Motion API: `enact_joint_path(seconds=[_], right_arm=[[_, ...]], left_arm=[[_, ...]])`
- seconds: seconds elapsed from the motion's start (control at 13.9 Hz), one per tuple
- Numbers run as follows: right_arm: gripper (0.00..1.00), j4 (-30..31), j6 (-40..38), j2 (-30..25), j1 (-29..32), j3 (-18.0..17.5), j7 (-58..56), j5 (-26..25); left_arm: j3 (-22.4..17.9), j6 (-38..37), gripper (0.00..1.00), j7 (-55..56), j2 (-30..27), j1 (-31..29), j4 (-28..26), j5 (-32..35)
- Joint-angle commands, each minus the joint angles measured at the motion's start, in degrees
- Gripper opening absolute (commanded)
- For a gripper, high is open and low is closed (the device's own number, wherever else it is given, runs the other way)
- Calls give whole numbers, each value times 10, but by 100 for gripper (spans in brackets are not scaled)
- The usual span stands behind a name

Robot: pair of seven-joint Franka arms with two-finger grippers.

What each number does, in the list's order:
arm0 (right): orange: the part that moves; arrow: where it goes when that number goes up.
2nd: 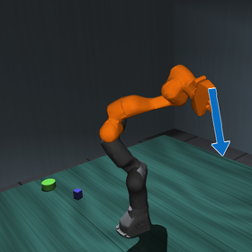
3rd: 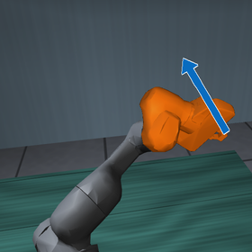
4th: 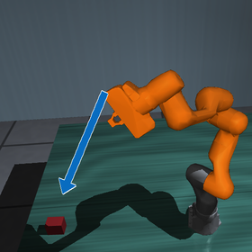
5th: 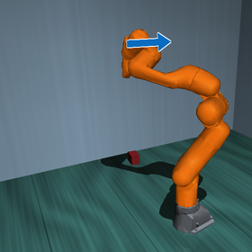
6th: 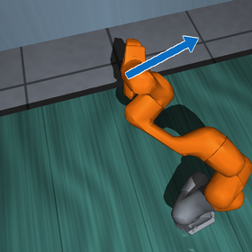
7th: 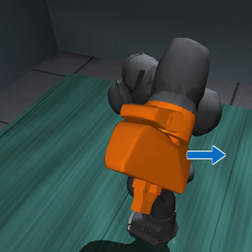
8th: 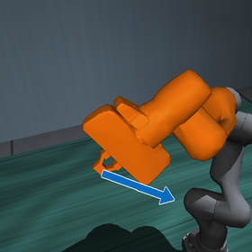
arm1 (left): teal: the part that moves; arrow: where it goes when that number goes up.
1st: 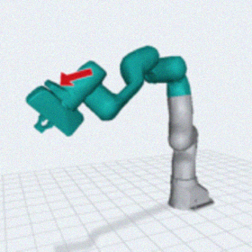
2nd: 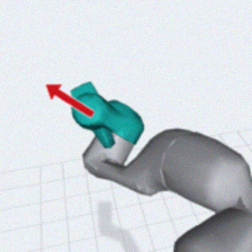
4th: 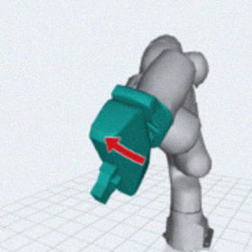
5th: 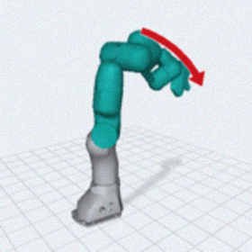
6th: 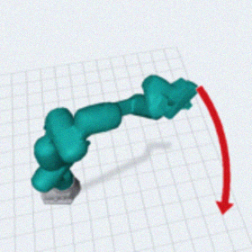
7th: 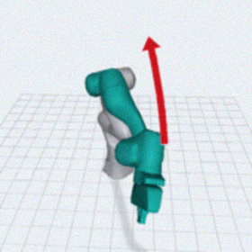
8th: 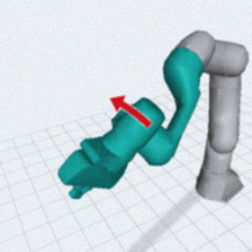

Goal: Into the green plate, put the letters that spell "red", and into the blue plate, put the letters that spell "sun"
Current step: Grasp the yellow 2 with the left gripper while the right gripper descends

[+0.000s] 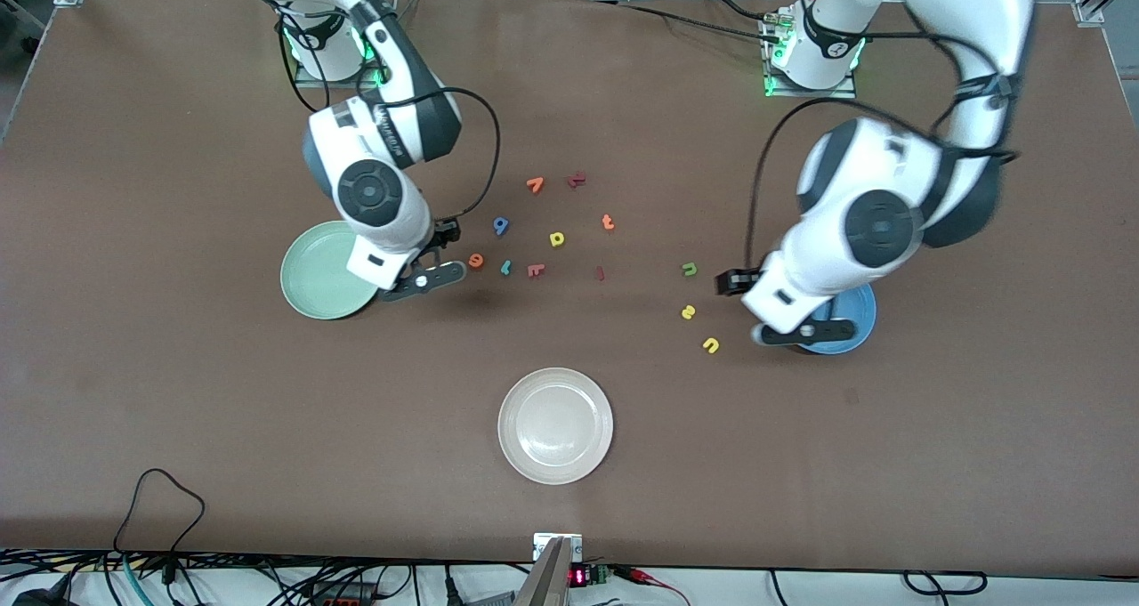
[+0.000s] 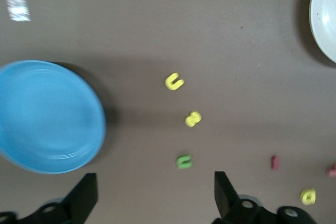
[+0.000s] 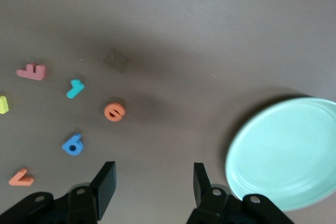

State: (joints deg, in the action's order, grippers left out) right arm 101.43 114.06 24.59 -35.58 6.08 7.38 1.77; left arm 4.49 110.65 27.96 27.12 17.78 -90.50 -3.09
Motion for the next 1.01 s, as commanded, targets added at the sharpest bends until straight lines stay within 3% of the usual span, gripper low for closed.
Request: enact_joint_path(seconds=[0.0, 0.14, 0.22, 0.36, 0.94], right_arm=[[68, 38, 66, 5, -27, 7, 7, 6], [65, 40, 92, 27, -42, 7, 10, 7], [58, 43, 103, 36, -48, 7, 17, 7], [57, 46, 127, 49, -48, 7, 29, 7], [58, 50, 179, 93, -60, 7, 35, 7]], left_arm=[[-4, 97, 90, 34, 2, 14, -82, -5], [7, 155, 80, 64, 2, 17, -128, -7], [17, 185, 79, 72, 7, 16, -142, -7], [20, 226, 67, 83, 27, 16, -159, -7], [24, 365, 63, 73, 78, 38, -177, 11]])
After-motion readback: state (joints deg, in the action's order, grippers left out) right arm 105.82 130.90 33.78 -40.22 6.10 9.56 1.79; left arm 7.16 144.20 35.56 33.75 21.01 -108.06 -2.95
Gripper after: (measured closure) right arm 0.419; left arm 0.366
